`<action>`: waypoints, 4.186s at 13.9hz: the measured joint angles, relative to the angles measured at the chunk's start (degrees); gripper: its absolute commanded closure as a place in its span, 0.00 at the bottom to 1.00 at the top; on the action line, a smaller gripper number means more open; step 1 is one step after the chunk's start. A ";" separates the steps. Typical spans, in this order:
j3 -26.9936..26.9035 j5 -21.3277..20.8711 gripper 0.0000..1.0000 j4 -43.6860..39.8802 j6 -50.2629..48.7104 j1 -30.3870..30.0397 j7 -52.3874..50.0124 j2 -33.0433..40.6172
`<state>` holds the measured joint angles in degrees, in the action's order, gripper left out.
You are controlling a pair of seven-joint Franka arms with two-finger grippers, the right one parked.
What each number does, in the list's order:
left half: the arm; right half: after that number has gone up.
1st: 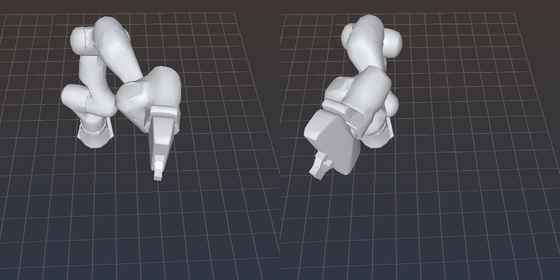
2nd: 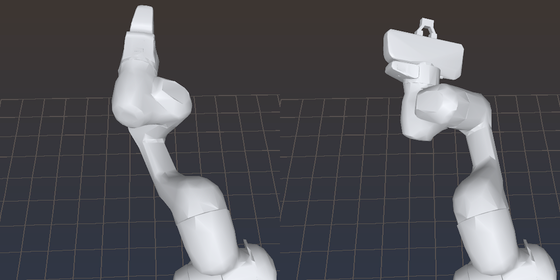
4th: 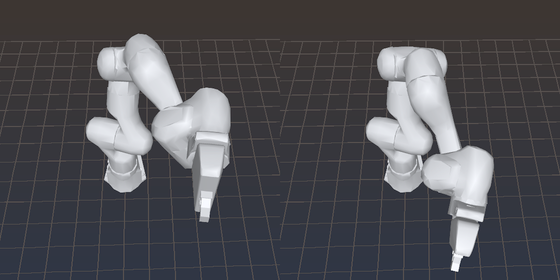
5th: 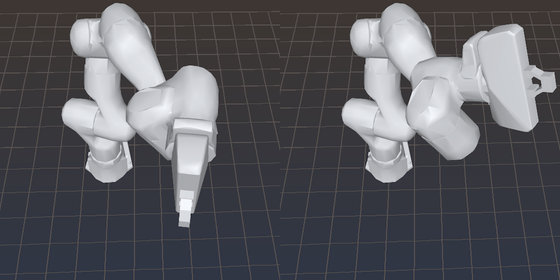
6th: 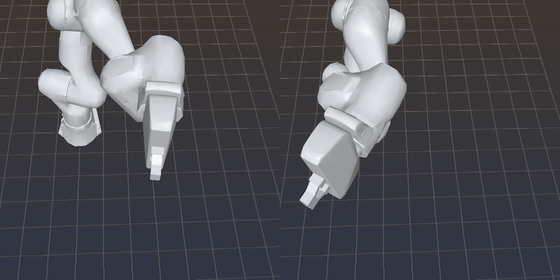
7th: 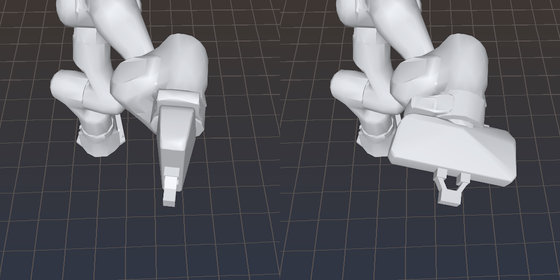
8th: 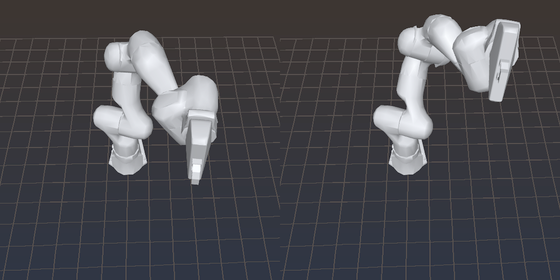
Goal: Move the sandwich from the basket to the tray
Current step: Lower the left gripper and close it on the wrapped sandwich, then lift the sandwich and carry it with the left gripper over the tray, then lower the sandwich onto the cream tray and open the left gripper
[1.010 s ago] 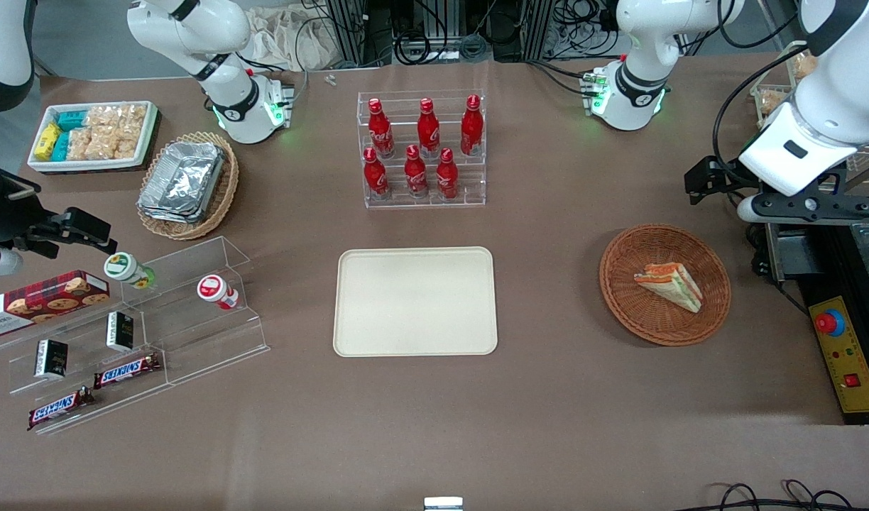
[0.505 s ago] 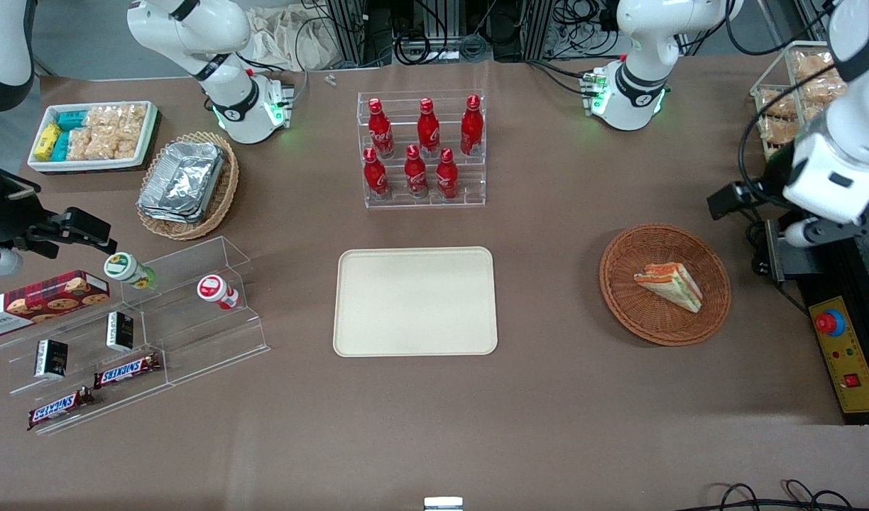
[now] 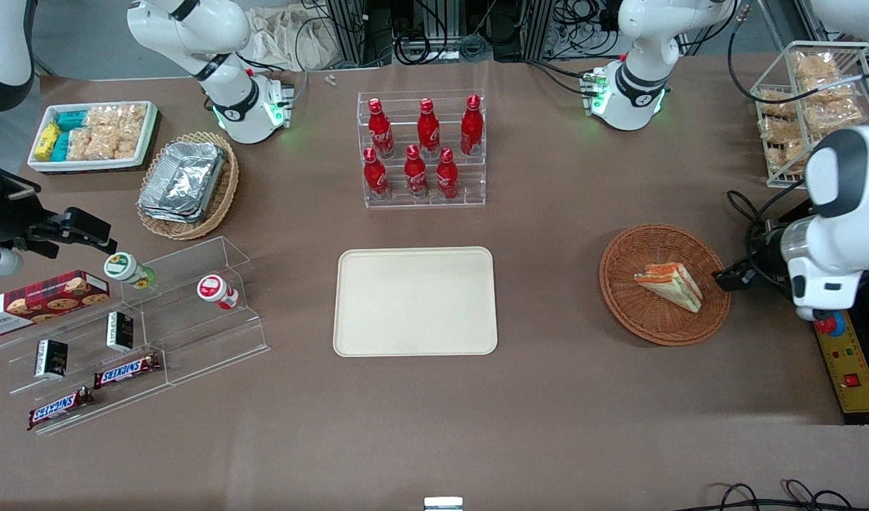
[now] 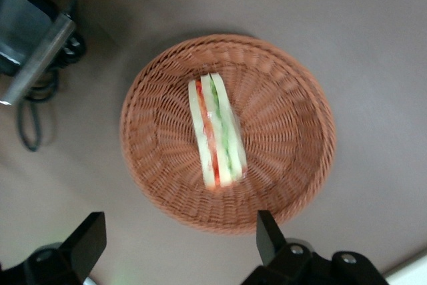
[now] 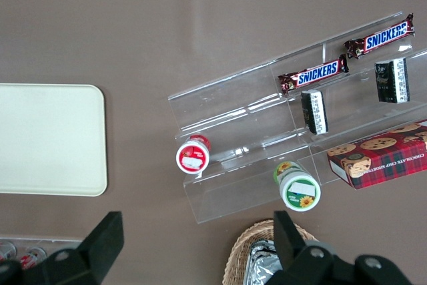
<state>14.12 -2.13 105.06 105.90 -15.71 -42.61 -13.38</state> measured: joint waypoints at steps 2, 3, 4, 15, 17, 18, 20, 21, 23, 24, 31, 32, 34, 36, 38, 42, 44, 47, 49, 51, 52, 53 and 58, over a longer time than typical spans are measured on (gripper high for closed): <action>-0.01 0.78 0.00 7.38 8.54 -0.93 -3.77 -0.61; -0.01 1.17 0.00 10.23 12.26 -1.11 -5.51 -1.16; 0.00 1.45 0.00 12.35 15.40 -1.15 -6.87 -1.91; 0.50 2.30 1.00 17.53 29.09 -1.09 -11.17 -7.72; 1.02 2.29 1.00 16.83 28.40 -1.09 -11.36 -5.67; 1.50 2.28 1.00 15.79 25.45 -1.09 -11.36 -3.69; 3.50 2.27 1.00 11.02 13.21 -1.09 -11.15 0.96; 5.36 2.27 1.00 7.43 6.19 -1.06 -11.03 2.95; 10.34 2.24 1.00 0.87 -4.04 -0.92 -10.02 5.09; 13.51 2.21 1.00 -1.27 -6.57 -0.86 -8.17 5.27; 26.82 -4.64 1.00 -2.51 1.42 10.12 -3.36 -2.74; 26.83 -6.38 1.00 -2.56 3.95 12.25 -3.30 -5.28; 26.81 -8.95 1.00 -3.14 8.52 14.76 -2.89 -10.64; 26.68 -11.41 1.00 -5.37 12.01 17.17 -2.53 -16.06; 26.46 -13.86 1.00 -9.14 12.74 19.89 -2.82 -21.51; 26.09 -19.94 1.00 -14.33 16.02 22.34 -3.61 -31.03; 25.02 -20.70 1.00 -14.66 18.55 22.38 -3.62 -33.45; 24.16 -21.55 0.01 -14.85 20.74 22.38 -3.62 -35.62; 24.27 -21.74 0.00 -15.23 20.84 22.44 -3.62 -35.78; 24.28 -23.29 0.00 -15.26 20.85 22.69 -3.61 -35.80; 24.28 -23.92 0.00 -15.34 20.86 22.91 -3.82 -35.80; 24.33 -24.20 0.00 -15.59 20.86 23.08 -4.81 -35.75; 25.18 -24.81 0.00 -19.21 10.56 22.97 -10.74 -25.30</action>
<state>39.30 -26.95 85.85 116.45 7.26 -53.36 -38.69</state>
